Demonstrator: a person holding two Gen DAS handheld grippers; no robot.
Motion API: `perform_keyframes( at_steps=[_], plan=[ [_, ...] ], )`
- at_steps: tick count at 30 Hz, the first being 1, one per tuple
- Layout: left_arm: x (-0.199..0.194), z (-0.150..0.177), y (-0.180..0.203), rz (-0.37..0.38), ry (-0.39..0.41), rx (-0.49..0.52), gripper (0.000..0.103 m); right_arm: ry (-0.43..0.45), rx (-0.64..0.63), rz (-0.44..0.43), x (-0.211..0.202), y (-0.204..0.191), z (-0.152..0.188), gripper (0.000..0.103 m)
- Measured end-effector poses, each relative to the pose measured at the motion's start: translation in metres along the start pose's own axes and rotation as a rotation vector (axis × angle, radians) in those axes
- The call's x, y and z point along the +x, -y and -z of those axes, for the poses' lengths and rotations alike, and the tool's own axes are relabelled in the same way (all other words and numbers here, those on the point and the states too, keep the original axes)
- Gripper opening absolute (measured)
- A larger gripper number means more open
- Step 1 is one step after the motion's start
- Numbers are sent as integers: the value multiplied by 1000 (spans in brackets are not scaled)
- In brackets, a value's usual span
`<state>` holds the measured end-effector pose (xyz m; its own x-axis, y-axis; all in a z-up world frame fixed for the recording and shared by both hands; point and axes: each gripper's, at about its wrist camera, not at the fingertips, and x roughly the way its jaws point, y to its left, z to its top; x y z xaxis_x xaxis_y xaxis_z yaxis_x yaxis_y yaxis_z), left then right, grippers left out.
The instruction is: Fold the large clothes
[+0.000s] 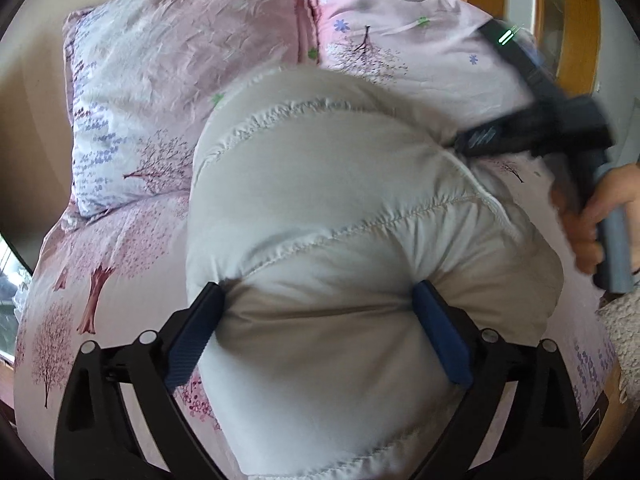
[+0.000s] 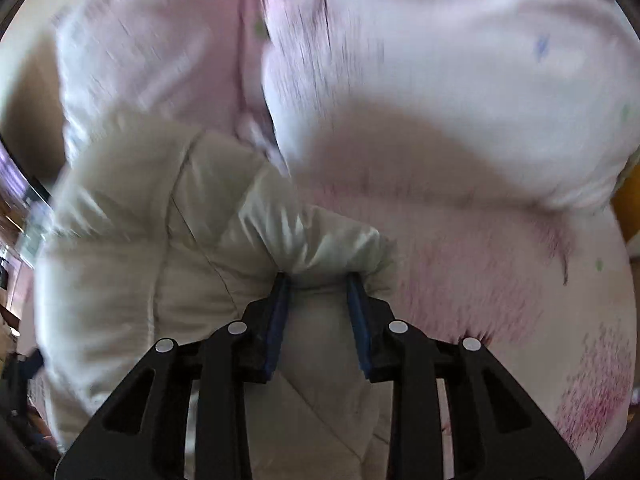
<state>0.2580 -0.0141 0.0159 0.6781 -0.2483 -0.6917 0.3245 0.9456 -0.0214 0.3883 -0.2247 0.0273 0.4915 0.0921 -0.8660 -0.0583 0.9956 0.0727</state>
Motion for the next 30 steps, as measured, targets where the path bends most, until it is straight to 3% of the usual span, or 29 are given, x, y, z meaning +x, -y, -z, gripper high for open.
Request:
perform_keyframes(
  at_steps=[8, 14, 18, 22, 25, 28, 30],
  plan=[
    [3, -4, 11, -21, 11, 21, 98, -115, 57, -32, 29, 17, 7, 31],
    [-6, 2, 4, -30, 19, -10, 98, -3, 63, -74, -25, 19, 24, 36],
    [-18, 7, 4, -53, 34, -23, 98, 103, 49, -126, -75, 15, 66, 40],
    [-32, 16, 8, -86, 52, -29, 101, 172, 19, -103, -97, 7, 105, 40],
    [-37, 23, 10, -91, 67, -37, 101, 201, 0, -63, -99, 4, 124, 43],
    [-30, 30, 6, -36, 36, -85, 101, 133, -1, -35, -69, 3, 137, 45],
    [-27, 32, 9, -43, 32, -75, 101, 104, 20, -44, -50, 5, 144, 47]
  ],
)
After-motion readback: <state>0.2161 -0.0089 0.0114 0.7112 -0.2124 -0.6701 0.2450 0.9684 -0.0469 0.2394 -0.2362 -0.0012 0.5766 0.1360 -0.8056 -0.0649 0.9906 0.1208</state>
